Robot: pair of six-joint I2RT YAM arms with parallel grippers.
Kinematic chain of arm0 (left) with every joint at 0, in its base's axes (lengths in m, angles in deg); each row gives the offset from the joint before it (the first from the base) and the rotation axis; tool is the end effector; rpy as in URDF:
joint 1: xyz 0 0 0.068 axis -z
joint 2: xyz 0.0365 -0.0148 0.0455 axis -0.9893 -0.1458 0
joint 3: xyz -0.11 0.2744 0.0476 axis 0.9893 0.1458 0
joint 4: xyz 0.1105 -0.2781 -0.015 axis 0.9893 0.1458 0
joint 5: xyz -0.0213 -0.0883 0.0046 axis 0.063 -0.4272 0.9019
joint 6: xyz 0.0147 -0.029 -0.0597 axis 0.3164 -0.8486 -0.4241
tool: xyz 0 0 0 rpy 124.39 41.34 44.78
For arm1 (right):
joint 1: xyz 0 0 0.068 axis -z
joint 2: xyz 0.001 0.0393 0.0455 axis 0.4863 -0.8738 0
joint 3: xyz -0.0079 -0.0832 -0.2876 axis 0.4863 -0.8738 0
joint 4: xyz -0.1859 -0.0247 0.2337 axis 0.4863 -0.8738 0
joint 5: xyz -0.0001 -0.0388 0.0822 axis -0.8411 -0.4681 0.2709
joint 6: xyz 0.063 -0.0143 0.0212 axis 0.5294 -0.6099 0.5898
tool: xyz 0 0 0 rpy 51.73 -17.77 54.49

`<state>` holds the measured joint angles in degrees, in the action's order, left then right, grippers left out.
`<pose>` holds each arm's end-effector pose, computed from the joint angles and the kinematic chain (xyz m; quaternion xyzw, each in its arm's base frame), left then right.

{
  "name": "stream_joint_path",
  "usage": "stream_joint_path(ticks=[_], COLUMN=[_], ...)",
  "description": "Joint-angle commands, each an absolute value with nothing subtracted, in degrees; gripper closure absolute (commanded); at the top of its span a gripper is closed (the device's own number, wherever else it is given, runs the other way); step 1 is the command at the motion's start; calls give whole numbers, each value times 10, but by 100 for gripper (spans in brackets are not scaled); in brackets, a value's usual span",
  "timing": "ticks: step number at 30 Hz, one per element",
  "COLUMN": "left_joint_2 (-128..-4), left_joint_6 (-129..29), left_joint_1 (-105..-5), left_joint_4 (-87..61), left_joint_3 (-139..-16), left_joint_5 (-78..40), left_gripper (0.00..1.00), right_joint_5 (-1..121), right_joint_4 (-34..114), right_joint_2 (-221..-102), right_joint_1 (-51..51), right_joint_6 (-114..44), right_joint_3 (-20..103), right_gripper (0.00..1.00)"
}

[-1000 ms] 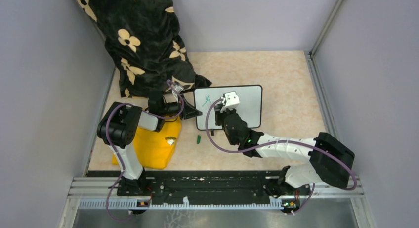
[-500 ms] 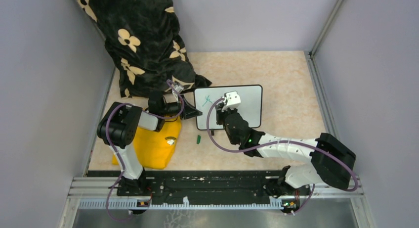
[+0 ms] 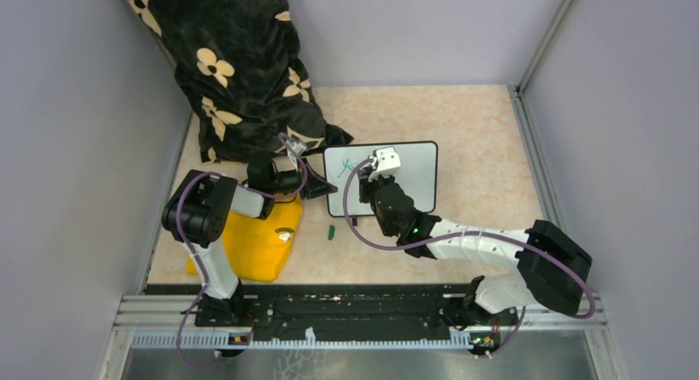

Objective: Write a sentence on the whiteboard

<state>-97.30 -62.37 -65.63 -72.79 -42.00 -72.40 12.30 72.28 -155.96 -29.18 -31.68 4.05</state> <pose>0.3292 -0.1443 0.1306 0.2867 0.6719 -0.5567 0.3955 0.2009 0.2583 0.2606 -0.0737 0.7282 0.1471 0.6653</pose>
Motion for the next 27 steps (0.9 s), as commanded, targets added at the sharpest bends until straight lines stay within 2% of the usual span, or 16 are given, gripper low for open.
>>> stream_joint_path(ticks=[1,14,27], left_joint_2=[-972,-971,-970], left_joint_6=[-586,-584,-581], left_joint_1=[-648,-647,-647], left_joint_4=[-695,-690,-687], left_joint_3=[-422,-423,-423], left_joint_5=[-701,-700,-697], left_gripper=[100,100,100], right_joint_5=[131,148,136], right_joint_4=[739,725,703], right_joint_2=[-1573,-1573,-1482], right_joint_1=[-283,-283,-283], right_joint_6=[-323,-302,-307], right_joint_3=[71,63,55], right_gripper=[100,100,100])
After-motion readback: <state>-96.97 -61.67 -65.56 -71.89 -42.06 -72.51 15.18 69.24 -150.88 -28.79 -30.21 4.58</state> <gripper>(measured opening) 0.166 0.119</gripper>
